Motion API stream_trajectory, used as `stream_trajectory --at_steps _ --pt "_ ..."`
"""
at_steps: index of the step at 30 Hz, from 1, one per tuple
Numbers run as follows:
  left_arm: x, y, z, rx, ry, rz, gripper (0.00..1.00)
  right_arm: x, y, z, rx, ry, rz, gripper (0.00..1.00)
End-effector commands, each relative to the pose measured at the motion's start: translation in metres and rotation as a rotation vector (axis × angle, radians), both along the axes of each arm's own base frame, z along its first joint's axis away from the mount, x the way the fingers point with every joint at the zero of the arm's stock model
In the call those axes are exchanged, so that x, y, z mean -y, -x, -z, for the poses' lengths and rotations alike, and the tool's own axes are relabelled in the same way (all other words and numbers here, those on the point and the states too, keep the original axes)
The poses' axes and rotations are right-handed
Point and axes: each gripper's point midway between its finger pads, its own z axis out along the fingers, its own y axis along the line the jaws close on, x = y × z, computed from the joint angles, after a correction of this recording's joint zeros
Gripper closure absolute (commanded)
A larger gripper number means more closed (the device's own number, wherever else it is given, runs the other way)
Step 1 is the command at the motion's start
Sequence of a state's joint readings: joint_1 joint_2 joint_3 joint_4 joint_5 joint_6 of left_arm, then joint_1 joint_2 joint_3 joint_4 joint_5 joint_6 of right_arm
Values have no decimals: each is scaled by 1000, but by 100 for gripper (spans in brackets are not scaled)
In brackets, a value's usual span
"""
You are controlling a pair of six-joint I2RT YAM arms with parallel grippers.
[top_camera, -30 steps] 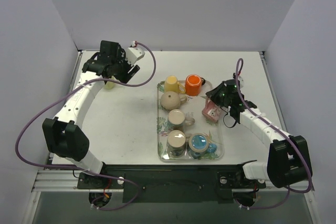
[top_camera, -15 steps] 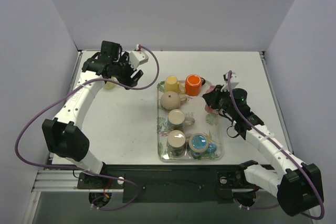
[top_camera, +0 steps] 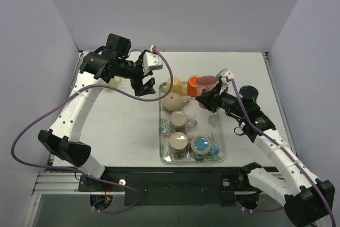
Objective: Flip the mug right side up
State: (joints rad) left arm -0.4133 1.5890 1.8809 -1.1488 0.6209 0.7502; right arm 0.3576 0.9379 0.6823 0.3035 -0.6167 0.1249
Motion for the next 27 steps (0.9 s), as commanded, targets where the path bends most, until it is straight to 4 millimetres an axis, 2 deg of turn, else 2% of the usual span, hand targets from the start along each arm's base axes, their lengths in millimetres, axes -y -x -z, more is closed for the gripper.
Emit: stream_trajectory --at_steps 1,5,8,13,17,23,25,27 --pt "27 60 -51 66 112 214 10 -32 53 -125 440 -48 -319 100" --pt "46 75 -70 111 128 281 9 -52 88 -137 452 -49 -495 100" --pt "57 75 -76 163 123 298 9 -58 97 -139 467 -38 -533 100" --pt "63 74 -86 236 135 365 8 -68 104 -142 485 -52 -570 100" --pt "74 91 -65 201 133 510 8 -73 106 -141 493 -53 -580 100" --pt "96 82 -32 122 119 507 9 -75 107 -141 501 -53 -586 100" --pt "103 75 -25 115 112 478 14 -75 108 -142 504 -55 -587 100" --pt "108 71 -22 103 109 460 27 -75 108 -141 503 -54 -591 100"
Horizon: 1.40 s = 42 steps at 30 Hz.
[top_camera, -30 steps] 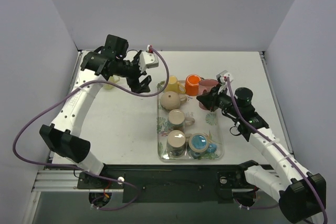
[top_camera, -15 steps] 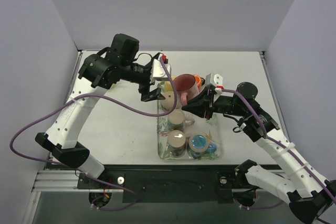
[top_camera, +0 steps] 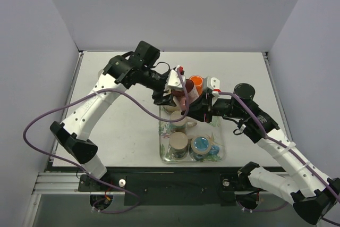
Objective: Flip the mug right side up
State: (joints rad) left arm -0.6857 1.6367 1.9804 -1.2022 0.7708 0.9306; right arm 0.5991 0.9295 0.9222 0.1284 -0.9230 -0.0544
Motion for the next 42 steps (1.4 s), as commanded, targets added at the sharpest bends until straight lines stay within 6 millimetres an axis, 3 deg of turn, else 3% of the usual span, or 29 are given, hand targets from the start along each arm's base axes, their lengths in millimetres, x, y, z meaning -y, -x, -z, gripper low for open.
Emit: stream_trajectory --at_steps 1,2,3,4,5,9,11,13,15,16,17,18,19,21,23,27,29,31,34,38,41,42 --pt "16 -10 3 -1 28 -15 42 -2 7 -62 267 -131 -42 100" --pt "17 -8 5 -7 24 -8 51 -2 7 -61 267 -130 -43 100" --pt "16 -5 8 -12 18 -4 68 -2 7 -61 267 -130 -40 100" --pt "15 -3 9 -15 16 4 77 -1 7 -60 267 -130 -39 100" --pt "14 -1 10 -22 14 6 99 -1 6 -60 270 -130 -37 100" --pt "7 -1 9 -39 -10 -62 100 0 -4 -49 246 -98 10 100" --pt "-1 -20 6 -16 -31 -200 100 5 -18 -39 230 -56 89 100" --pt "-22 -46 9 34 -87 -367 100 12 -35 -32 221 -34 195 100" --pt "-43 -64 12 36 -119 -496 100 17 -55 -28 187 -45 314 78" --pt "-57 -72 14 30 -137 -554 100 24 -67 -29 171 -57 399 74" --pt "-67 -79 16 35 -159 -596 100 26 -75 -26 157 -59 440 64" --pt "-82 -87 25 25 -195 -645 100 34 -87 -26 137 -74 531 34" --pt "-96 -95 29 51 -236 -702 100 38 -96 -23 120 -70 577 19" --pt "-125 -106 49 56 -326 -773 100 47 -108 -17 107 -52 660 11" --pt "-157 -117 66 37 -400 -847 100 53 -114 -12 106 -39 709 10" --pt "-248 -136 104 -54 -552 -1026 100 64 -124 -2 75 -13 795 8" --pt "-283 -146 121 -76 -592 -1096 100 71 -128 2 54 5 845 8" --pt "-302 -158 140 -103 -578 -1140 100 79 -132 8 41 26 897 7" --pt "-312 -167 169 -180 -598 -1161 100 88 -139 18 27 52 960 7" --pt "-314 -170 191 -262 -596 -1133 100 96 -141 24 14 65 1009 6" --pt "-312 -173 201 -254 -601 -1088 100 121 -147 31 -52 64 1162 5" --pt "-323 -172 204 -268 -601 -1100 100 128 -149 34 -61 71 1202 5"
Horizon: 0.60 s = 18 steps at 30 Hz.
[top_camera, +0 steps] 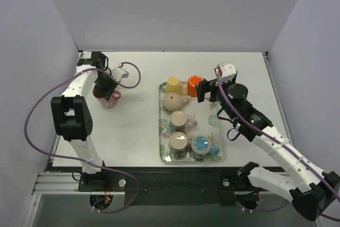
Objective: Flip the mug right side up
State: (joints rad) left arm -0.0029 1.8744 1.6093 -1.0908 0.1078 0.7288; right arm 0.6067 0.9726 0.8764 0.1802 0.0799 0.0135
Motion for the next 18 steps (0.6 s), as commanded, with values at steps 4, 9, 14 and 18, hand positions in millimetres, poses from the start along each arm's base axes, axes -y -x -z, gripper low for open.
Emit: stream_trajectory --at_steps 4,9,14,18 --pt "-4 -23 -10 91 43 98 100 69 -18 12 -83 -166 435 0" --pt "-2 -19 -11 62 45 147 79 102 -34 35 -199 -360 572 0" --pt "7 -27 -44 196 79 200 11 125 -41 62 -316 -365 788 2" --pt "13 -32 -75 310 92 241 11 119 -68 85 -423 -577 857 10"
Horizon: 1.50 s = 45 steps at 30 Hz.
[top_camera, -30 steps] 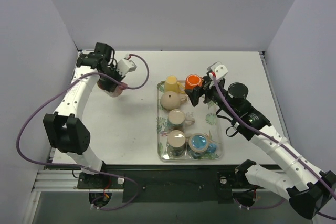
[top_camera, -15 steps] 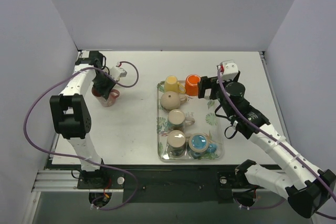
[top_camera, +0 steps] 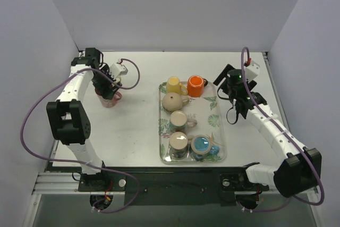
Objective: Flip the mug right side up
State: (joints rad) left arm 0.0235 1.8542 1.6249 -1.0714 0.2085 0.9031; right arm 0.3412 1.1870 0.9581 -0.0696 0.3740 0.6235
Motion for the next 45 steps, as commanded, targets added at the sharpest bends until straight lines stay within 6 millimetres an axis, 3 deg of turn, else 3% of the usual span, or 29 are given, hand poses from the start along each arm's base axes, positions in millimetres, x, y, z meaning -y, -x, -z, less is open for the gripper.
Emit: stream_trajectory --at_steps 1,4,7,8,9,10,11,12,13,16,19,20,23,29,32,37,42,44,45 --pt "14 -17 -71 244 70 85 11 4 -28 10 -24 -264 194 12" --pt "25 -9 -95 274 129 85 10 -3 -60 20 -43 -450 234 21" --pt "42 -3 -116 318 224 58 10 -22 -95 49 -124 -645 237 36" --pt "46 1 -118 315 246 42 10 -29 -112 65 -131 -691 232 36" --pt "53 3 -120 320 265 48 10 -47 -123 57 -126 -805 186 37" --pt "54 6 -118 315 274 33 10 -54 -132 79 -170 -832 200 37" --pt "66 8 -119 319 280 59 10 -64 -140 74 -176 -880 183 35" --pt "68 12 -116 318 280 57 10 -68 -144 95 -220 -887 197 35" --pt "70 12 -112 321 276 58 9 -73 -150 92 -220 -909 192 34" --pt "71 13 -114 352 258 65 9 -76 -150 112 -259 -902 206 31" --pt "73 15 -111 357 241 83 9 -74 -154 120 -257 -918 225 33" --pt "73 15 -110 355 240 83 9 -76 -156 122 -259 -925 223 40" --pt "73 14 -108 361 231 82 9 -83 -161 132 -283 -934 213 48" --pt "71 10 -104 362 216 73 9 -86 -156 139 -287 -961 211 84" --pt "74 10 -106 361 224 77 9 -82 -155 133 -274 -926 181 100" --pt "85 14 -109 359 255 101 9 -90 -147 105 -229 -837 19 100" --pt "92 17 -113 366 260 116 9 -96 -132 69 -76 -684 -162 100" --pt "93 17 -114 369 259 119 9 -103 -121 63 -18 -578 -239 100" --pt "94 17 -115 371 258 122 9 -105 -112 69 -14 -521 -269 100"
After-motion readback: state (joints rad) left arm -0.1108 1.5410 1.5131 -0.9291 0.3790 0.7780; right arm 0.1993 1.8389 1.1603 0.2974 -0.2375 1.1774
